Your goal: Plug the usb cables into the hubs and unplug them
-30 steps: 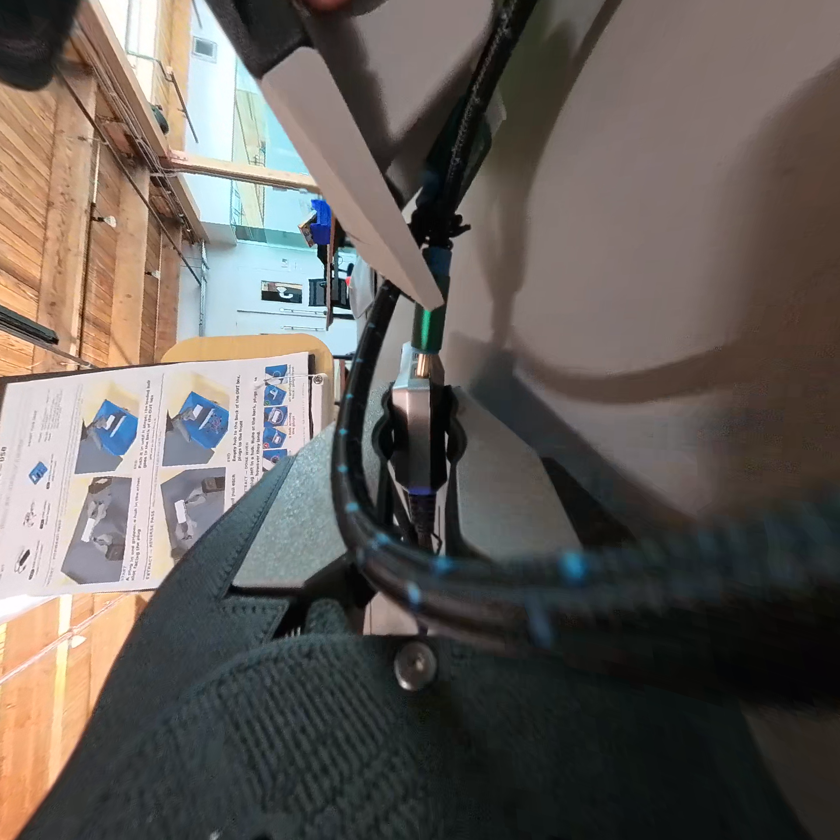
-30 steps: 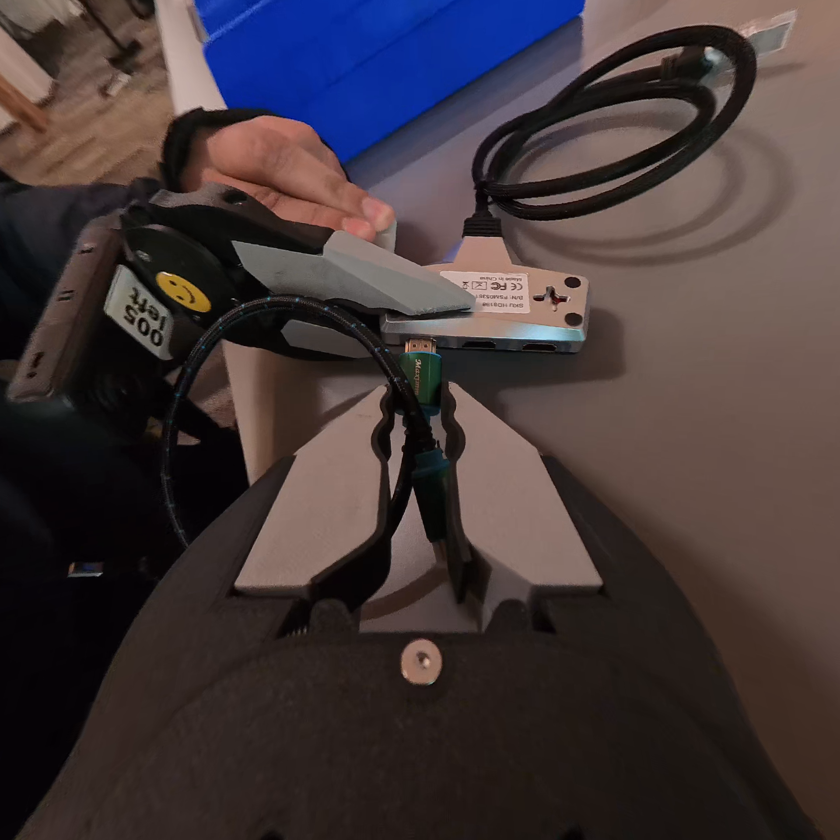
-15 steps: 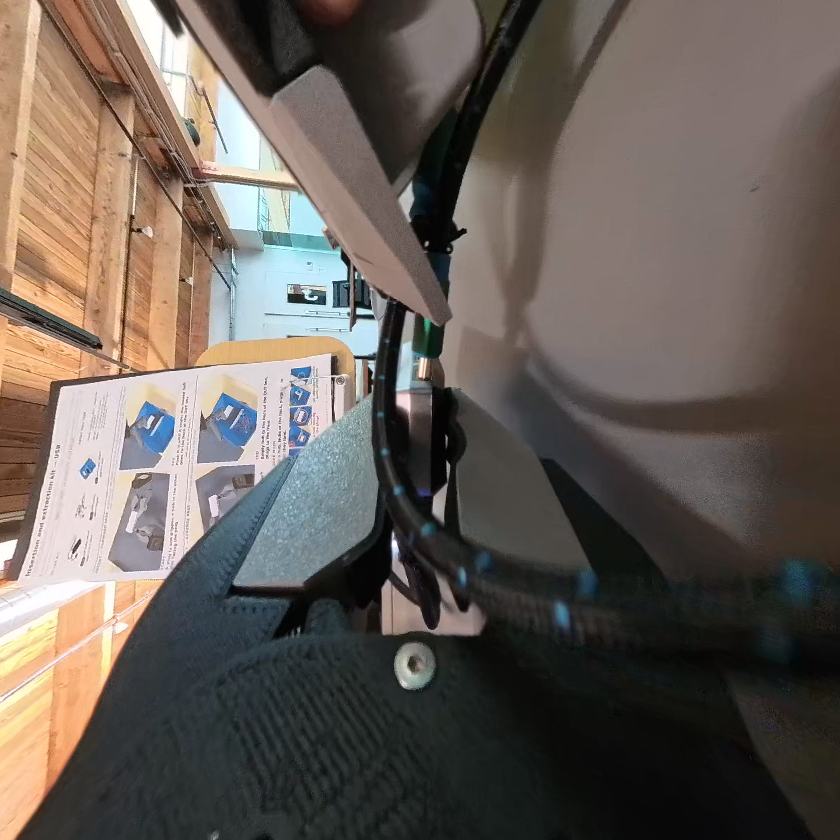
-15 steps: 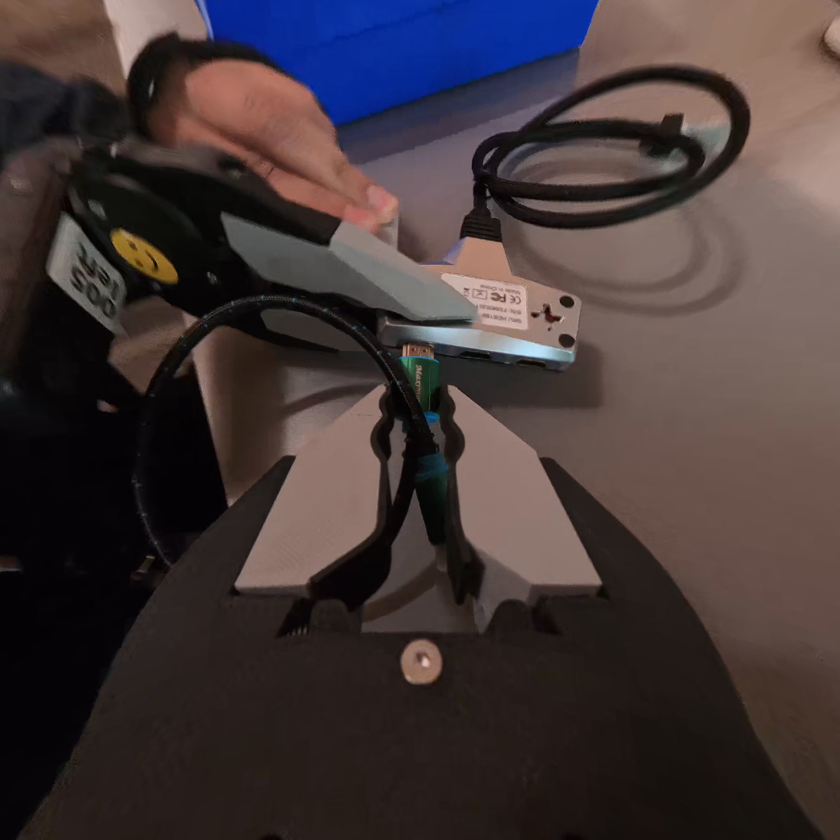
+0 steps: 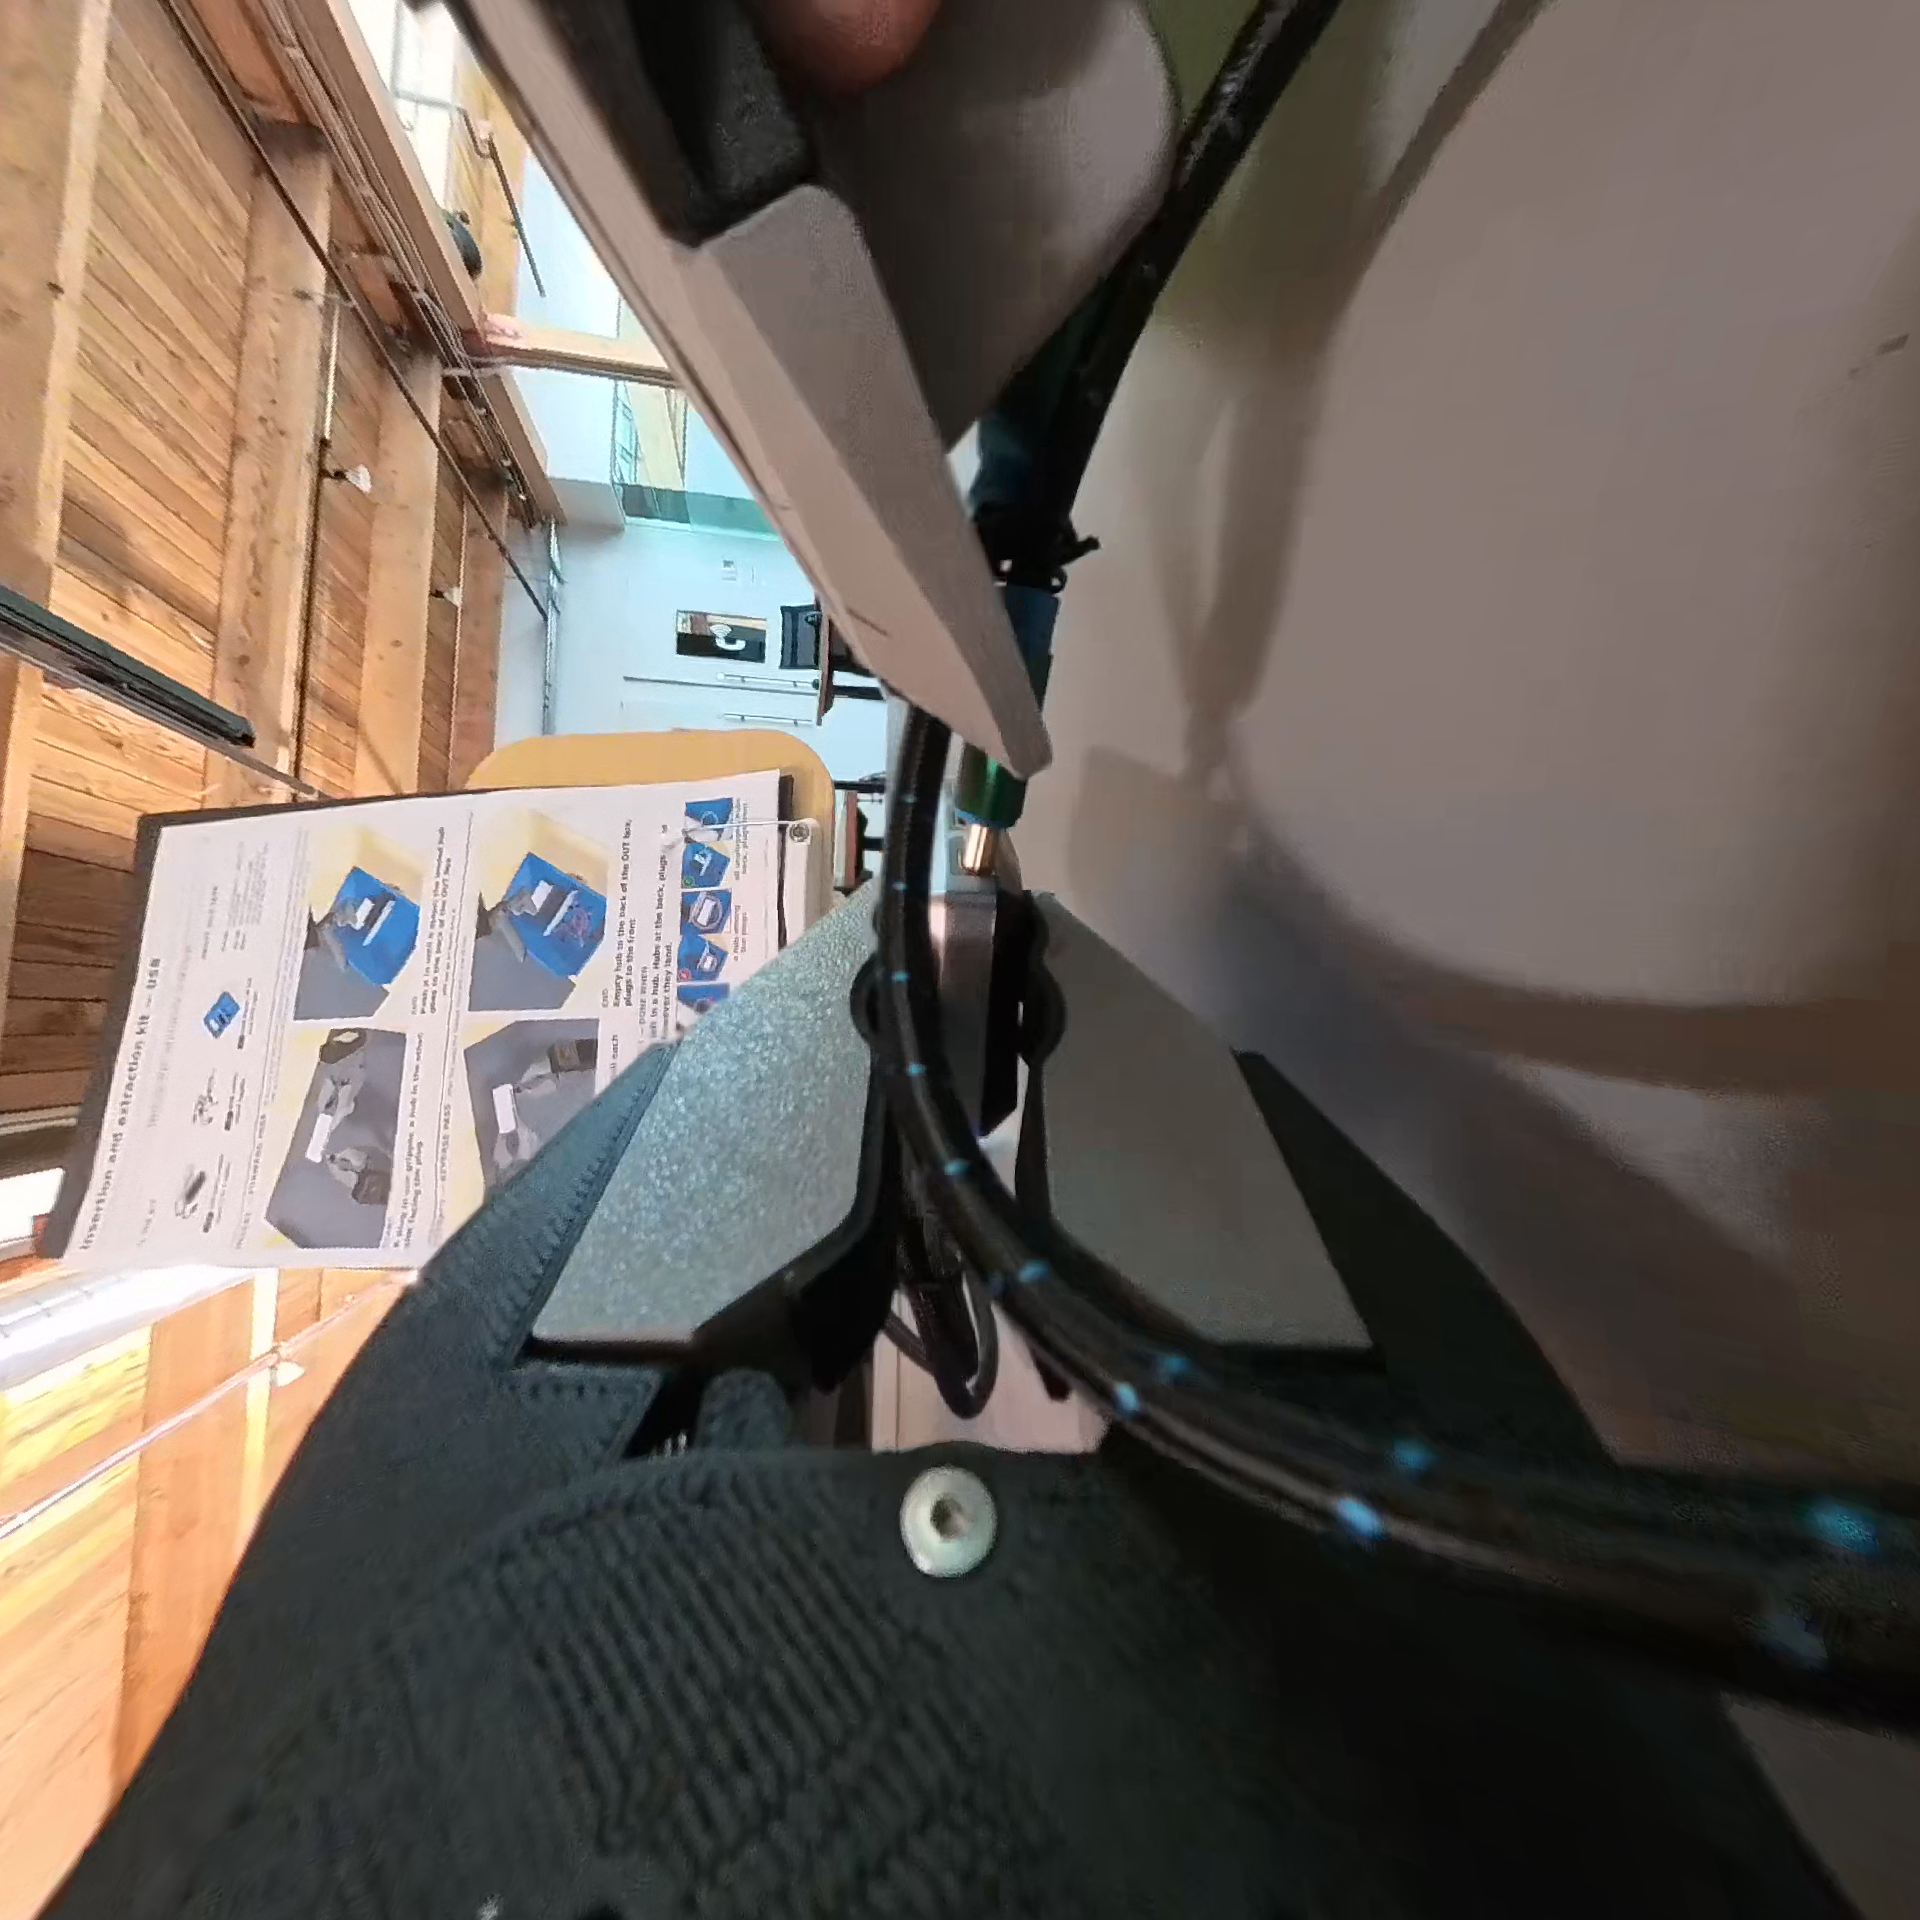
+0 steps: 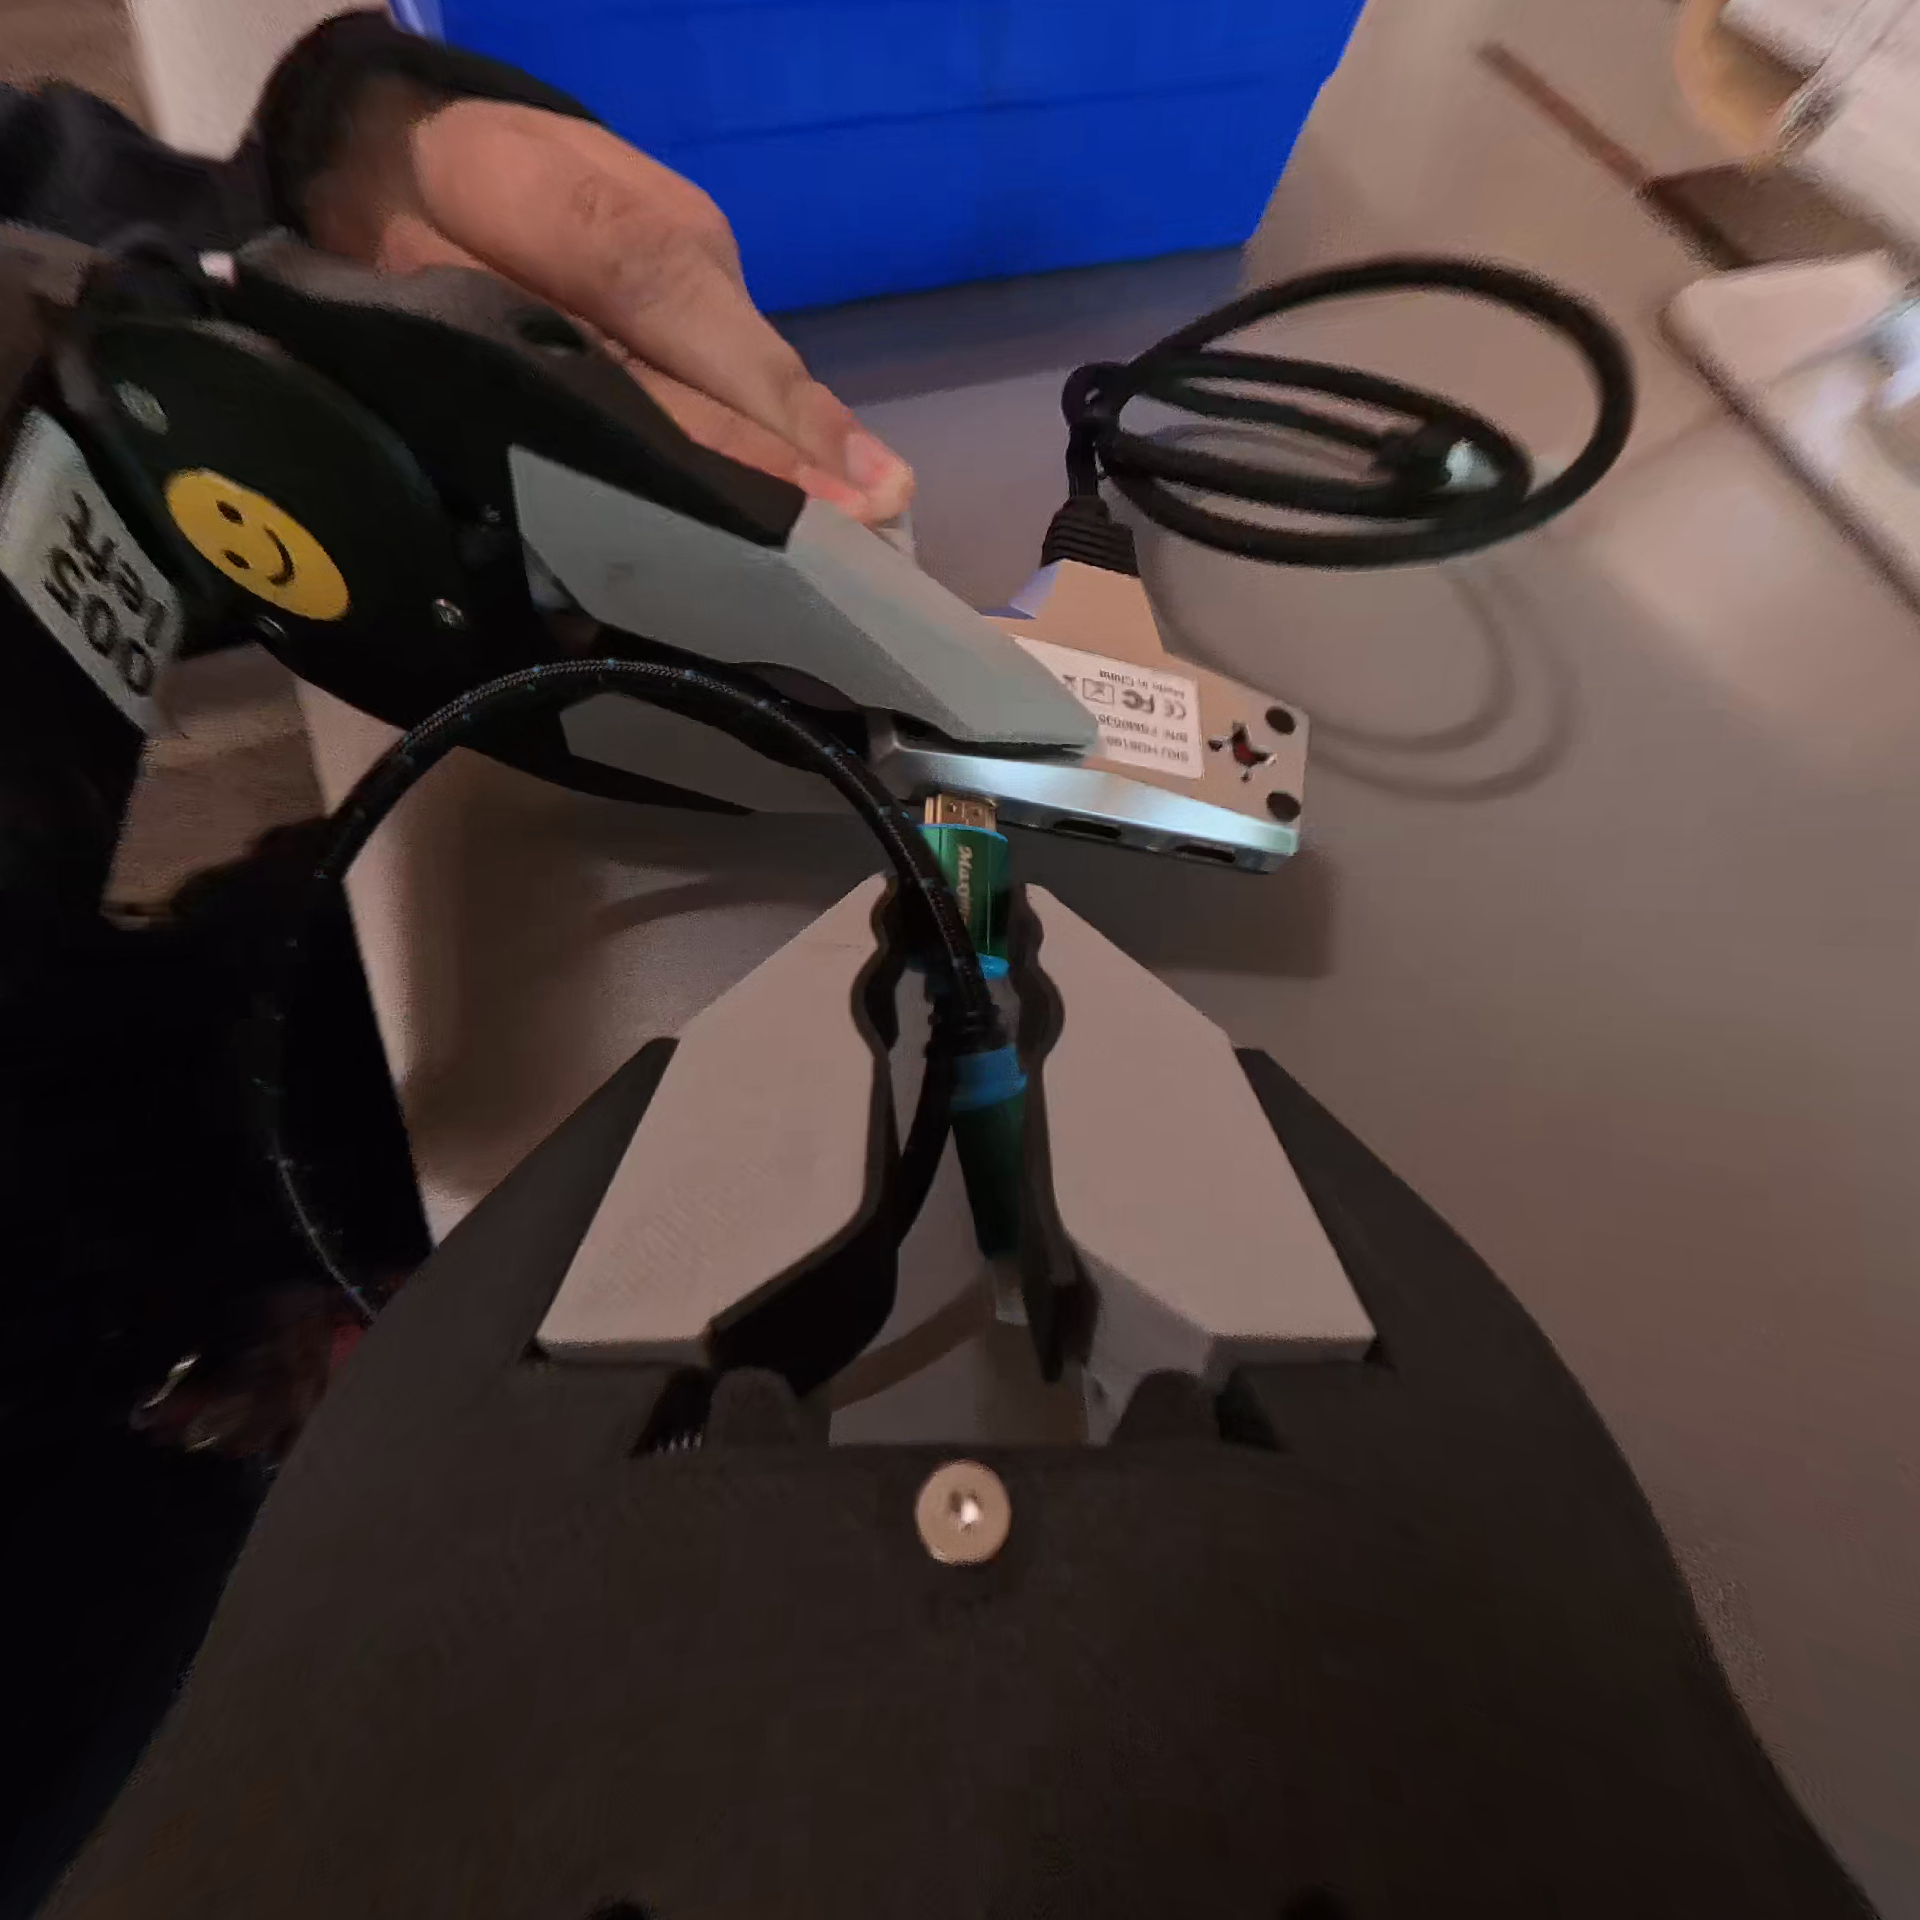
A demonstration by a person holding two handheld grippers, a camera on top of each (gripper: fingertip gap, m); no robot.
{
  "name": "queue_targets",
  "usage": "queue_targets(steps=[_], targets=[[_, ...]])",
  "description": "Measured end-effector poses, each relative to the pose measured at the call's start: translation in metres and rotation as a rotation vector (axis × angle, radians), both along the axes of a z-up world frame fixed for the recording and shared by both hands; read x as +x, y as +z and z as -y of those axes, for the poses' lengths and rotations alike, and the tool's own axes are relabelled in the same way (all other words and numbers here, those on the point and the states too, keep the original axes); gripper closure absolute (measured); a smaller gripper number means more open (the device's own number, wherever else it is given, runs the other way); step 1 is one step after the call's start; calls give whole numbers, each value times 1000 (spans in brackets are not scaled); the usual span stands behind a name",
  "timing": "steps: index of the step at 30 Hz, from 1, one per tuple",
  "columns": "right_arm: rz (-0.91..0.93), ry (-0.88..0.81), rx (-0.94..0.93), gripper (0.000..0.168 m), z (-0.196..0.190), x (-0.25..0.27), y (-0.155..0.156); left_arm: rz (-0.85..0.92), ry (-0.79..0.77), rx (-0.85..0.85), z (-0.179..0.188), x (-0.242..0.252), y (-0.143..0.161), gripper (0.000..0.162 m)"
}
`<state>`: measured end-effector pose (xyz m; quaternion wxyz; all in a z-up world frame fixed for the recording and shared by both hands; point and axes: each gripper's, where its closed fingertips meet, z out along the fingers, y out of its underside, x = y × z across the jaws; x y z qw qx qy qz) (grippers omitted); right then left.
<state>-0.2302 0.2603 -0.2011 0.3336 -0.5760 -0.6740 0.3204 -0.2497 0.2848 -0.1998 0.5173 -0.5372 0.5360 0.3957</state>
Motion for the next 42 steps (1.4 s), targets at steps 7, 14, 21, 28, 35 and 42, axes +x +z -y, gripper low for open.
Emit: queue_targets(steps=[7, 14, 21, 28, 35, 42], targets=[[-119, -47, 130, 154, -2, 3, 8, 136, -33, -38, -2, 6, 5, 144], [-103, -154, -61, 152, -3, -2, 5, 57, 20, -19, -3, 2, 2, 146], [-93, -91, 290, 155, -3, -8, 12, 71, 34, 12, -2, -1, 10, 146], [-100, -51, 12, 150, -10, -10, 15, 225, 6, -112, -9, 0, 3, 145], [-203, 63, -64, 135, -8, -2, 55, 410, -47, -202, -10, -4, 4, 144], [-434, -60, -156, 139, -54, 16, 112, 578, -85, -204, -6, -11, 21, 144]])
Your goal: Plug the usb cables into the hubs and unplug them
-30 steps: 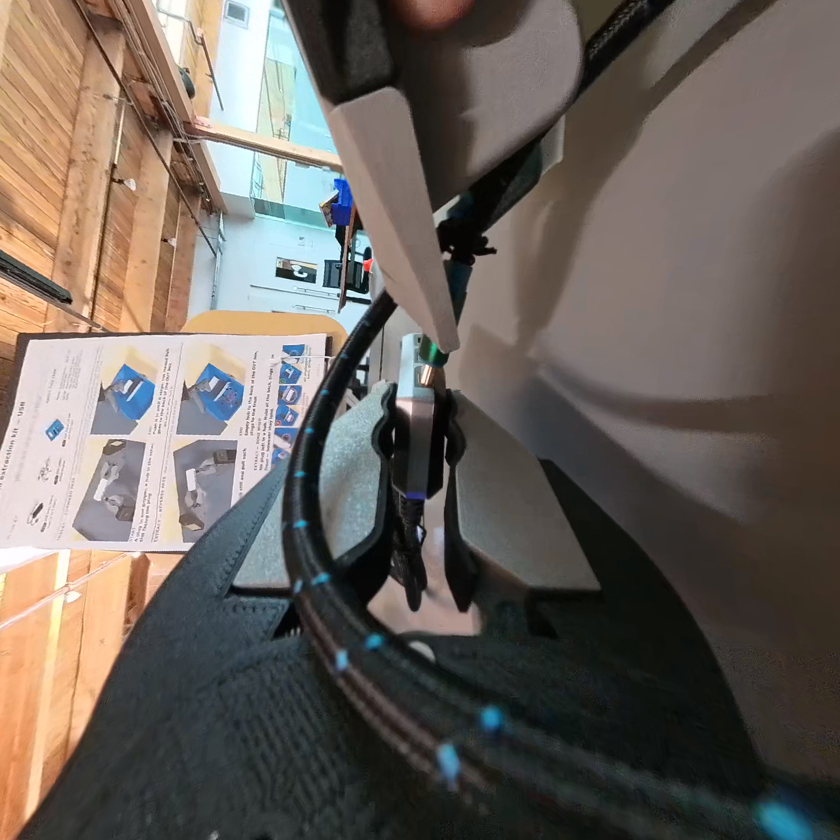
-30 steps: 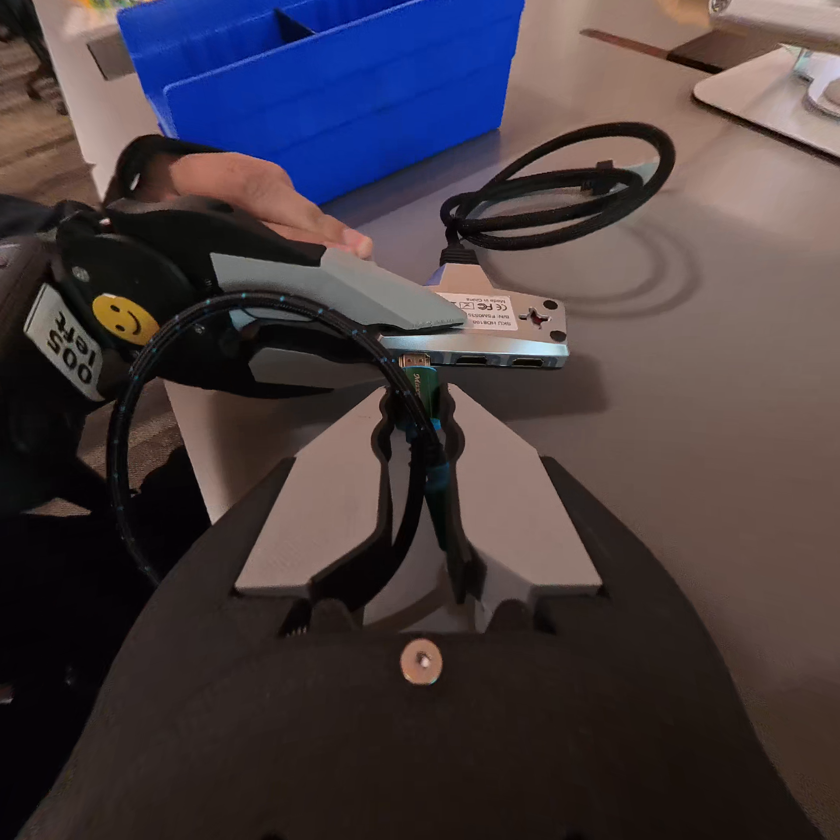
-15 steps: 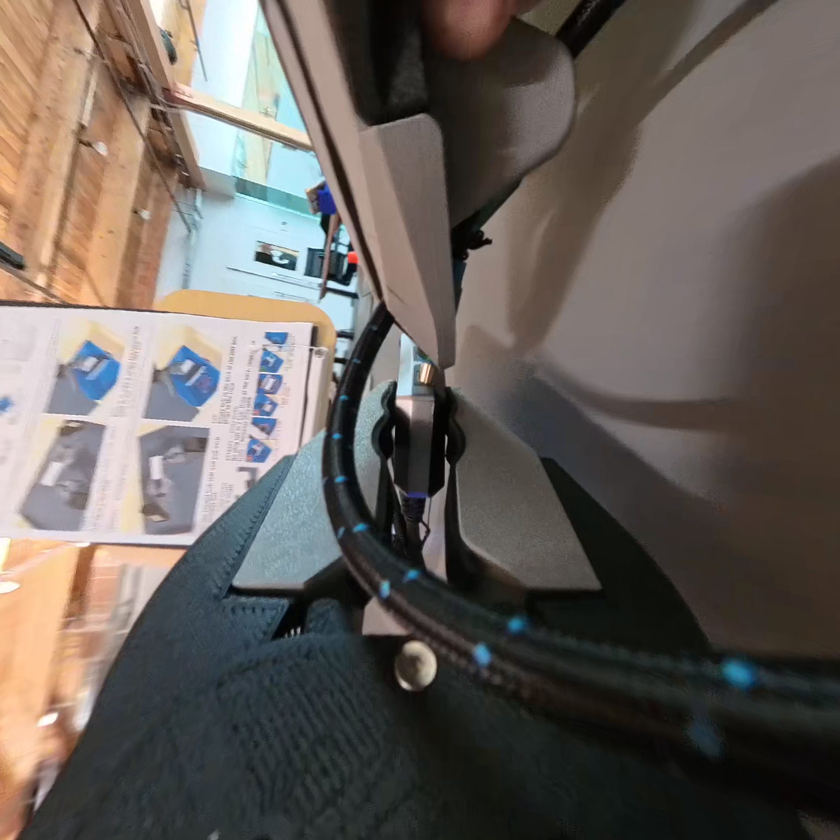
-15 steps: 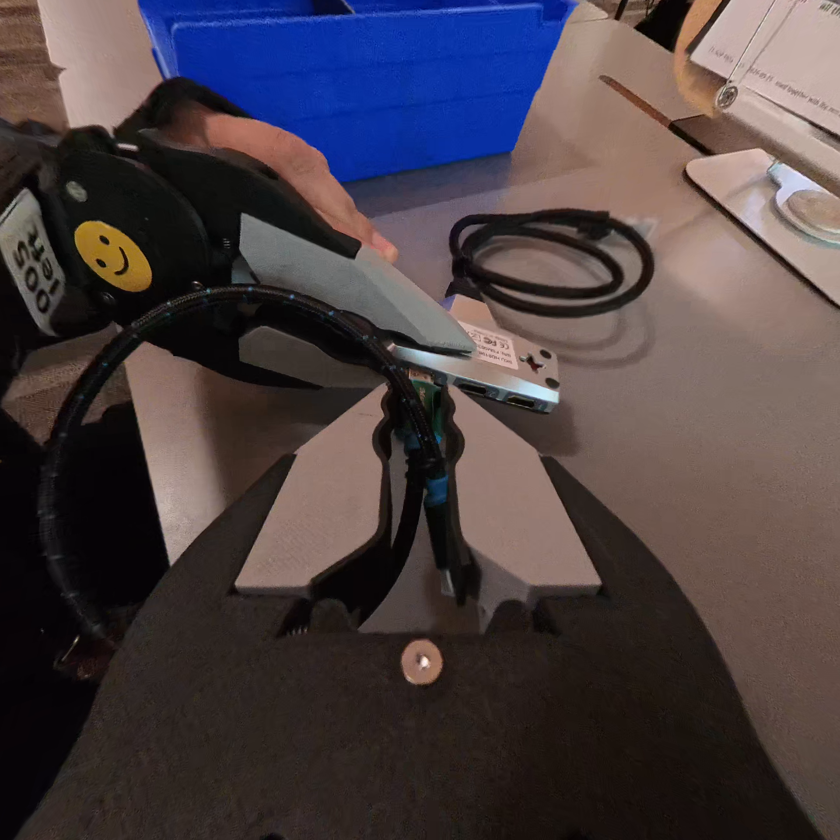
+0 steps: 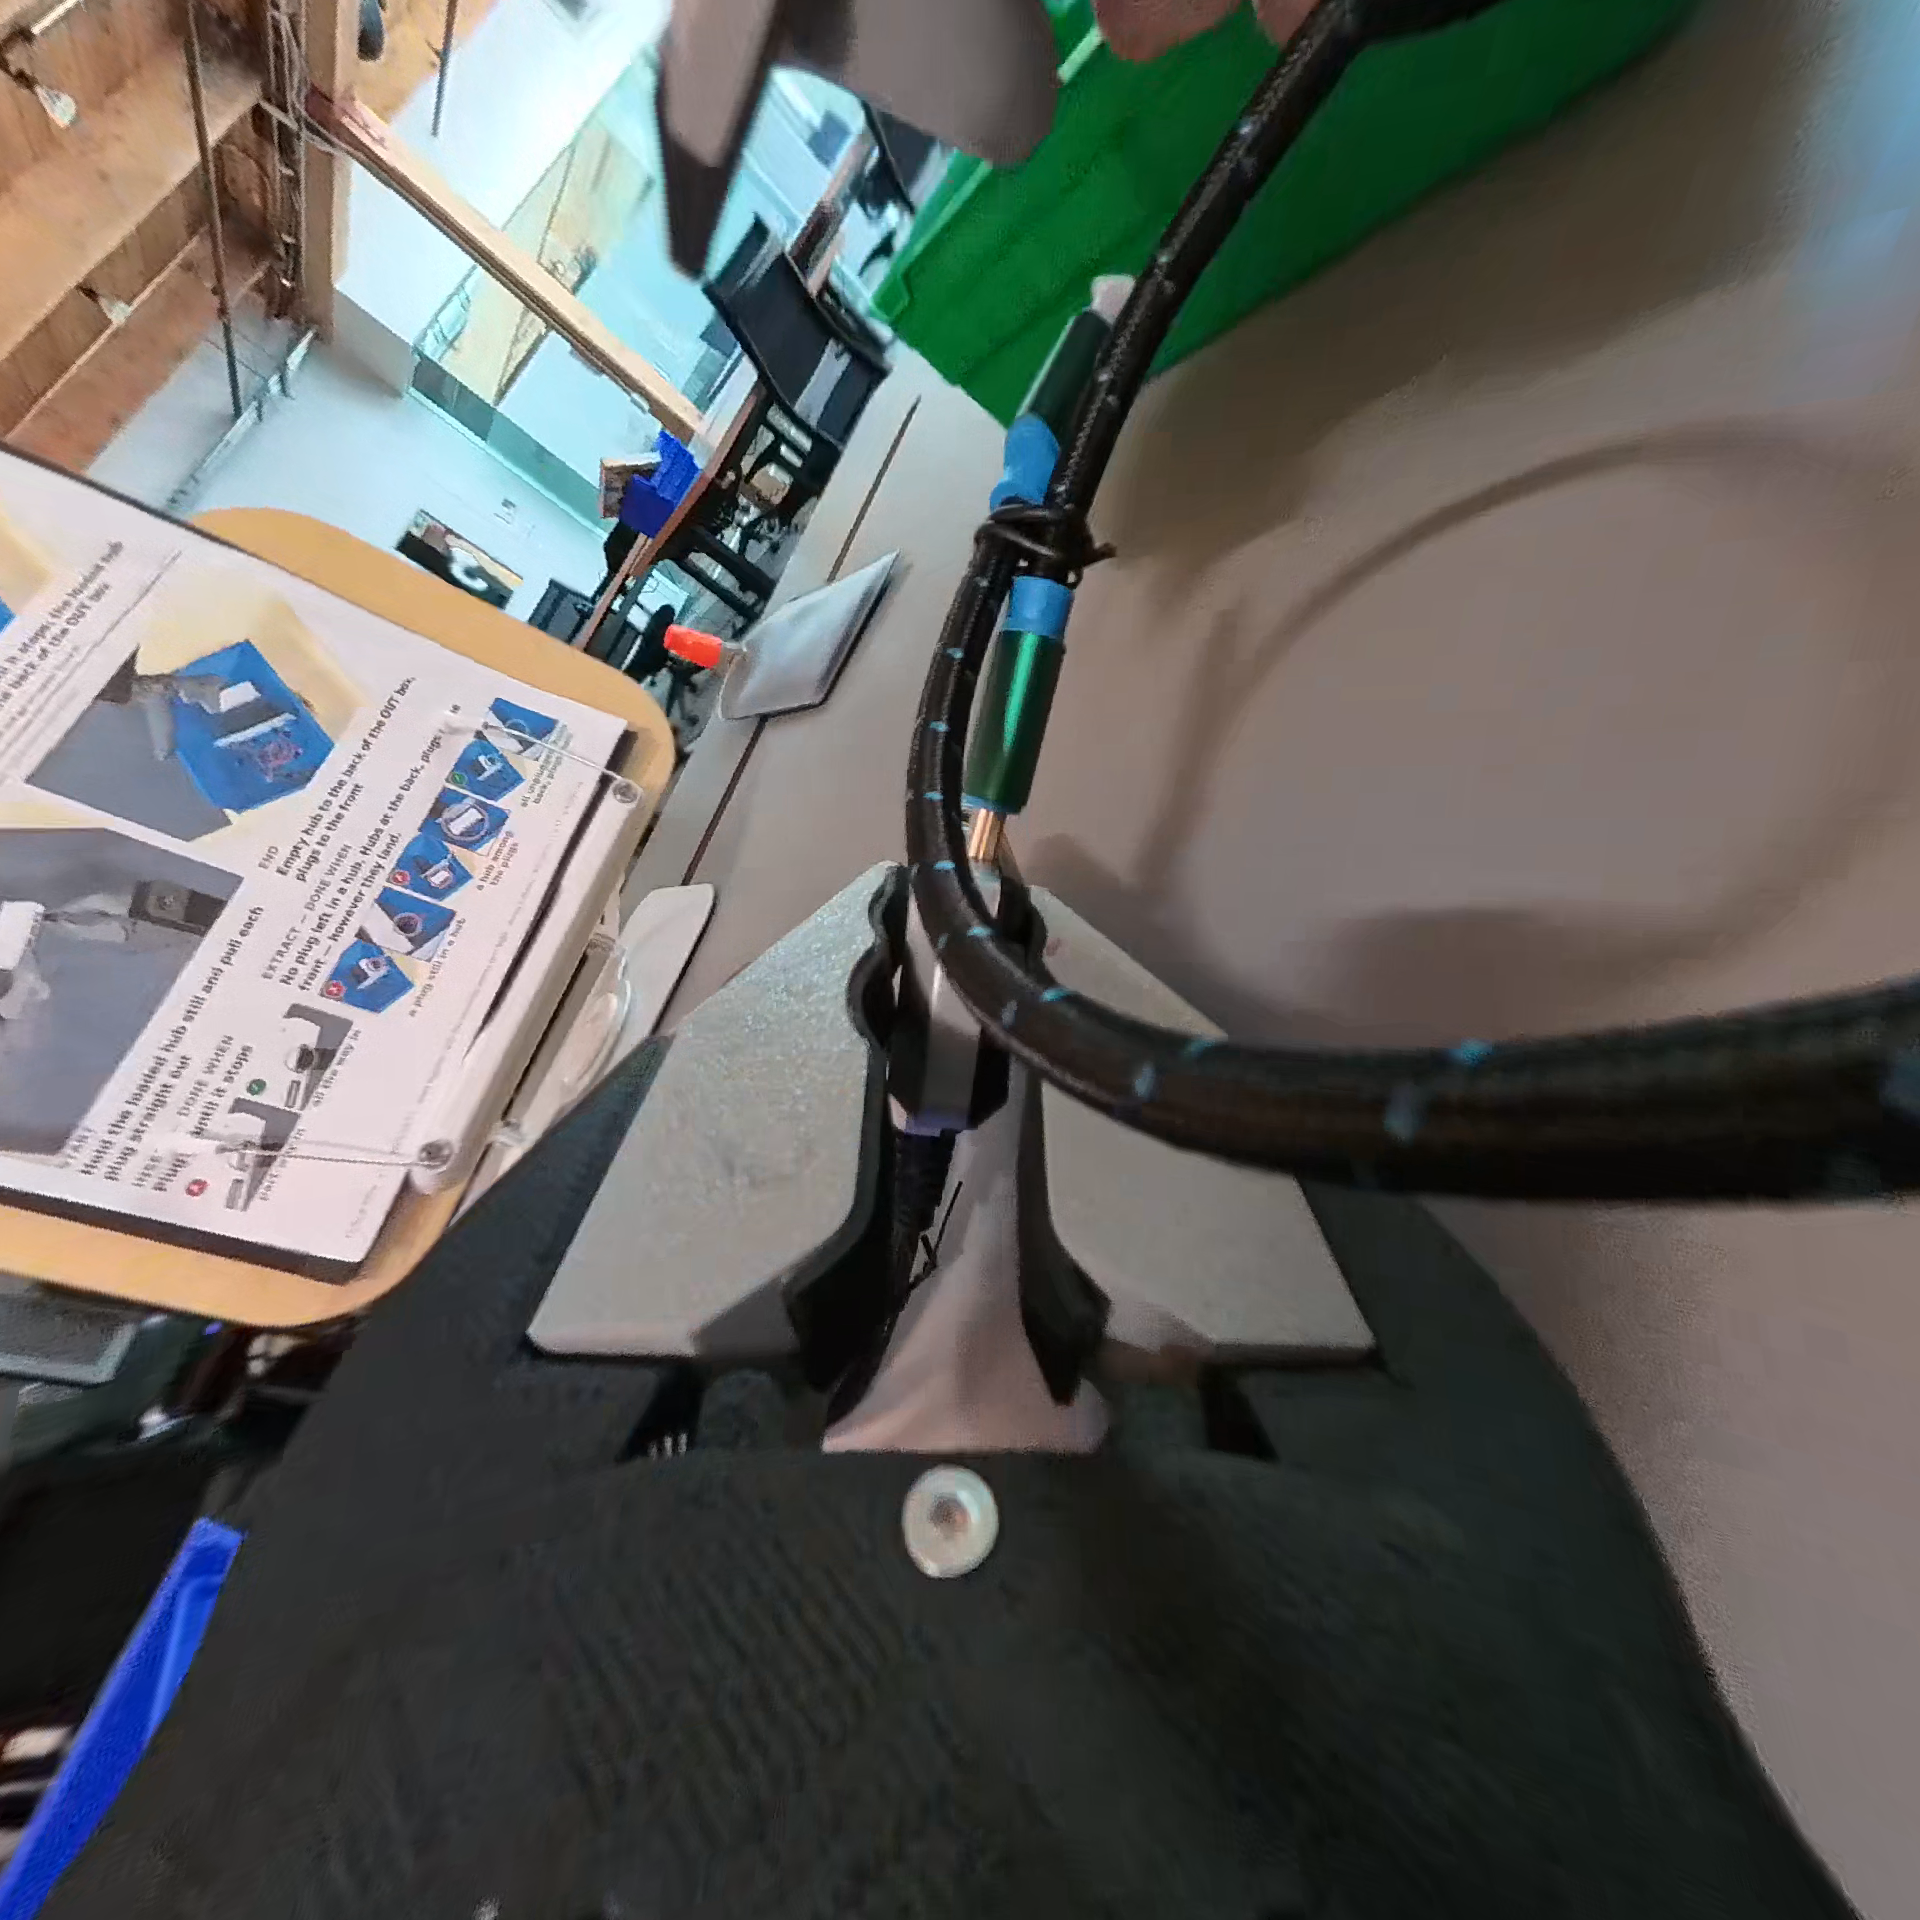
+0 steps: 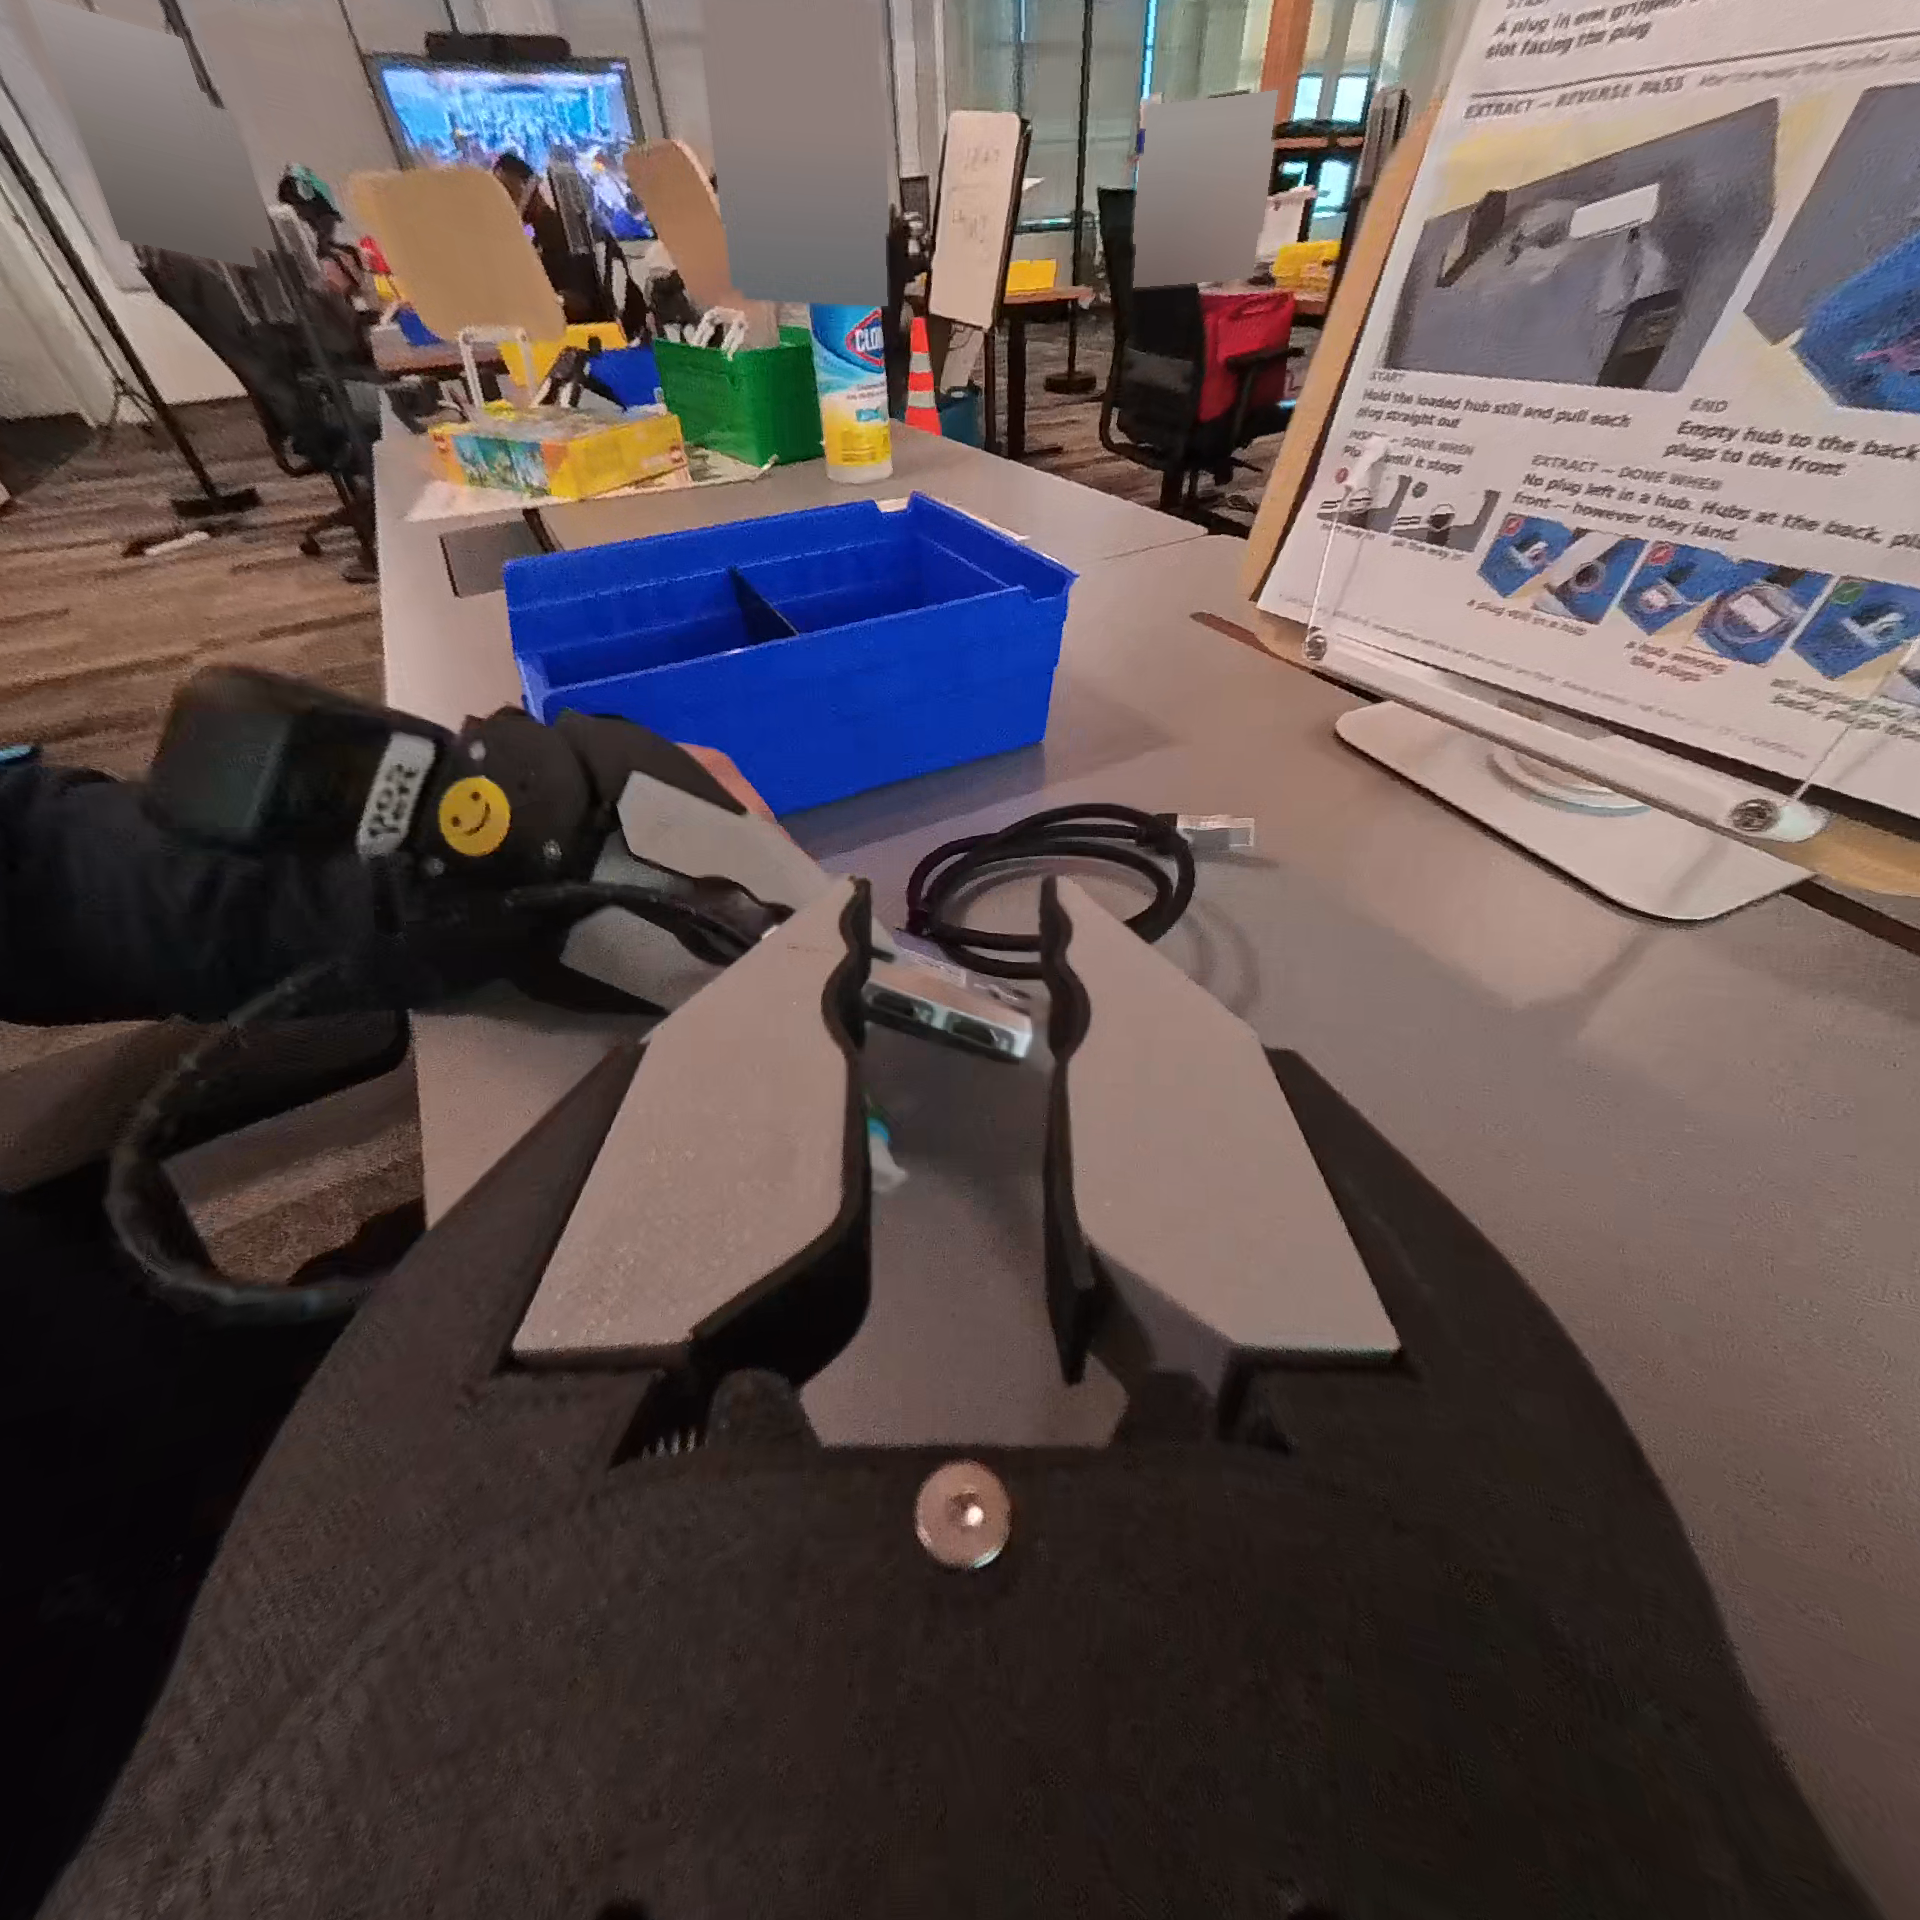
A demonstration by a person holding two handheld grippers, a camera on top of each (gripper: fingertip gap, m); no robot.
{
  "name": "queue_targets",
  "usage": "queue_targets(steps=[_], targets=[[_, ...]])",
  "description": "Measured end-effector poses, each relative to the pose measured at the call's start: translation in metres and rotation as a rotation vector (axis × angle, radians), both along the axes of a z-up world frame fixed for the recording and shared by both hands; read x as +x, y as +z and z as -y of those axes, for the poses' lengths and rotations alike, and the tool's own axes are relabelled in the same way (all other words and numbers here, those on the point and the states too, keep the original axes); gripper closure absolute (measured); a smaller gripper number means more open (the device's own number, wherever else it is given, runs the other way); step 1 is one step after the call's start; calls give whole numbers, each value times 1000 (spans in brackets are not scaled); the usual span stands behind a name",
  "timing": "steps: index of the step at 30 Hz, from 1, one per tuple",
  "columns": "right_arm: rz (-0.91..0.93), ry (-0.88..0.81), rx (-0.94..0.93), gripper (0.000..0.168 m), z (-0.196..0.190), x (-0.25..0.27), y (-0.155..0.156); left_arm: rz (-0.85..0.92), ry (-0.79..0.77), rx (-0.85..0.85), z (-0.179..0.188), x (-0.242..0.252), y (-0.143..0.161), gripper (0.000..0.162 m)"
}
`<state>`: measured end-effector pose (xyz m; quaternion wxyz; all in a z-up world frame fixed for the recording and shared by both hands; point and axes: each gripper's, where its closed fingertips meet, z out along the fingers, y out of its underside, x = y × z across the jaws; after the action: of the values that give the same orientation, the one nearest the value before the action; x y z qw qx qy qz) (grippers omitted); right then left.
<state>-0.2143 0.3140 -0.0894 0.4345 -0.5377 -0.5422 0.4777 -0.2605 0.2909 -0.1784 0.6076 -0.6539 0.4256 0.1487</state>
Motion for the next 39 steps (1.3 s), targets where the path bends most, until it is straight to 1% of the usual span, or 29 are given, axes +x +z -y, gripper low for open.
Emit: queue_targets(steps=[2, 4, 5, 7, 8, 10, 12, 14, 17, 20, 23, 24, 26, 31, 35, 37, 39], targets=[[30, 23, 47, 145, -2, 7, -9, 90, -33, -8, 3, -1, 8, 144], [70, 84, 84, 144, 5, 10, -24, 192, -68, -28, 6, -2, 17, 144], [60, 109, 82, 146, 10, 10, -27, 231, -86, -40, 7, -2, 19, 144], [-1, 160, 74, 148, 19, 10, -24, 281, -124, -59, 11, 0, 22, 144], [-35, 160, 74, 146, 18, 10, -20, 292, -131, -62, 11, 0, 23, 144], [-99, 97, 35, 146, 0, 11, -10, 316, -143, -55, 12, 0, 27, 144], [-175, 40, -48, 149, -23, 18, -1, 367, -156, -47, 15, -2, 34, 144], [-208, 81, -81, 151, -22, 24, 1, 429, -181, -37, 18, -6, 44, 144], [-148, 195, 23, 146, 15, 11, -9, 520, -201, -54, 19, -11, 52, 144], [-122, 230, 163, 141, 45, -12, -6, 544, -217, -91, 18, -8, 49, 144], [-114, 285, 262, 142, 64, -32, -1, 525, -230, -131, 19, -2, 42, 142], [-104, 304, 282, 147, 68, -37, -1, 518, -232, -139, 19, -1, 40, 143], [-82, 343, 306, 153, 72, -41, -3, 519, -234, -153, 20, -1, 39, 143], [24, 431, 327, 154, 70, -46, -7, 526, -247, -212, 22, 0, 34, 144], [154, 433, 456, 154, 64, -50, -14, 601, -224, -282, 17, -4, 30, 143], [155, 415, 499, 155, 63, -51, -14, 655, -220, -309, 15, -6, 30, 142], [101, 405, 444, 155, 62, -54, -10, 686, -216, -327, 14, -7, 31, 143]])
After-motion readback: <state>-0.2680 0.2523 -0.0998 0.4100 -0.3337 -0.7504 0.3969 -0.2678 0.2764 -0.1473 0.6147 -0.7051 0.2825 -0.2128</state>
